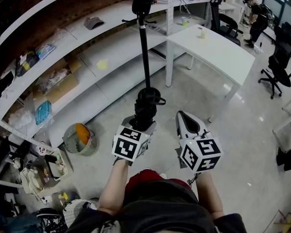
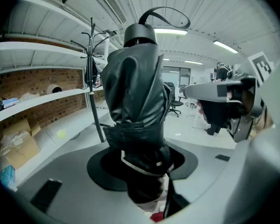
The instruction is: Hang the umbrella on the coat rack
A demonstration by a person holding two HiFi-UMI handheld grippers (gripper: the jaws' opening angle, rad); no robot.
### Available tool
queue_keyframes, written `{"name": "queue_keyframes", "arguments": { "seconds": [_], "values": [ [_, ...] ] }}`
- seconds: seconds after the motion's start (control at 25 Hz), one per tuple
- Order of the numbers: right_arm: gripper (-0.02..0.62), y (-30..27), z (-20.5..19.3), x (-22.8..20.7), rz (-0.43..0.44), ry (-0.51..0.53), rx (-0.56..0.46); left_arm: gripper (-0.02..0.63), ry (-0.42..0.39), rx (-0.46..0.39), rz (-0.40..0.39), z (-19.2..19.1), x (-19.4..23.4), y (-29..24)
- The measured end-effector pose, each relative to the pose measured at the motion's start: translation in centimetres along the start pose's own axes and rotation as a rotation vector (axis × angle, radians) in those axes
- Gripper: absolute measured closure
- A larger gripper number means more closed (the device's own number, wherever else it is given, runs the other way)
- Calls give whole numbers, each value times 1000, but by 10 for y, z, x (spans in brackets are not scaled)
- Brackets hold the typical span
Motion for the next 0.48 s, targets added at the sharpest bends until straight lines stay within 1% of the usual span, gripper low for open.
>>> {"name": "queue_keyframes", "arguments": {
  "seconds": [0.2, 0.36, 0.48],
  "values": [
    [578, -5, 0, -3, 4, 4, -9, 408, -5, -13, 0, 5, 3, -6],
    [577, -8, 2, -7, 14, -9, -26, 408, 9, -29, -3, 6, 4, -9],
    [577, -11, -1, -12, 8, -14, -18, 408, 25, -40, -4, 6, 4, -12]
  ]
}}
Point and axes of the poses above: the fingertips, and each gripper's own axes: y backward along the fingers, x to its left, z out of its top, the point moved 4 cm from there along y, backward along the fingers, and after that the axes turned 13 degrees about -y, right-handed, at the moved point
